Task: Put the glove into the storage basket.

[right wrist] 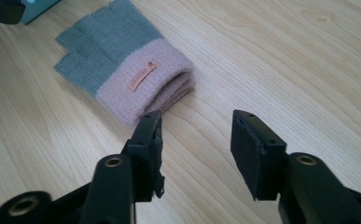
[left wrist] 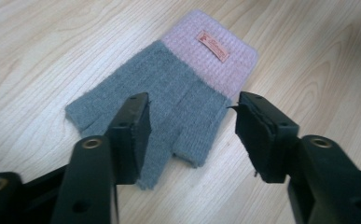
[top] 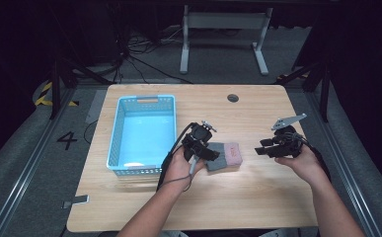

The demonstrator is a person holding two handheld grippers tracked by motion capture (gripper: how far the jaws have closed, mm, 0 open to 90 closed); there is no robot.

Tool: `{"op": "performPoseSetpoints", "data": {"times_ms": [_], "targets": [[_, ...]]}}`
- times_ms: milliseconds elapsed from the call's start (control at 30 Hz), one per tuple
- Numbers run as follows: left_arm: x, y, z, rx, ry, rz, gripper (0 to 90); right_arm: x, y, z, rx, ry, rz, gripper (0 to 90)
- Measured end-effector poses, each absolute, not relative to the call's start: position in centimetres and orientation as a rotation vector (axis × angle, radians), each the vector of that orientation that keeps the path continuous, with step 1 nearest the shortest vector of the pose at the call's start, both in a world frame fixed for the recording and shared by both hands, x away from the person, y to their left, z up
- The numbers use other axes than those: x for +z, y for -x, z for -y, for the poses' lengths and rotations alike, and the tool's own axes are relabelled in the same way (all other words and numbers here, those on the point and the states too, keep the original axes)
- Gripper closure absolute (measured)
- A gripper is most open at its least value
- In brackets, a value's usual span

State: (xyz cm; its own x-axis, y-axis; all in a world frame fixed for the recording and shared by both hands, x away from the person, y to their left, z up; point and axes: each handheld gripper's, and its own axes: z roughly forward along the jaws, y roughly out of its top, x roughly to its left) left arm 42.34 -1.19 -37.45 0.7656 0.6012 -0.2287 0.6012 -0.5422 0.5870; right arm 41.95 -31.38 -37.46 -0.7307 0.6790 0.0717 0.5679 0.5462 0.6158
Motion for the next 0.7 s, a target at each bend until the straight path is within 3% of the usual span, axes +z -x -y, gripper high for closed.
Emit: {"op": "performPoseSetpoints", "data": {"times_ms": [500, 700], "targets": [[-39.2, -44.7, 3.2, 0.035, -2.392, -0.93, 24.3, -37.2, -41.6, 32.6, 0.967, -1.094, -2.582, 47.1], [-39.9, -44.8, 4.1, 0.099, -2.458, -0.938, 22.5, -37.3, -41.2, 32.5, 0.962, -1.093, -2.591, 47.1]]}}
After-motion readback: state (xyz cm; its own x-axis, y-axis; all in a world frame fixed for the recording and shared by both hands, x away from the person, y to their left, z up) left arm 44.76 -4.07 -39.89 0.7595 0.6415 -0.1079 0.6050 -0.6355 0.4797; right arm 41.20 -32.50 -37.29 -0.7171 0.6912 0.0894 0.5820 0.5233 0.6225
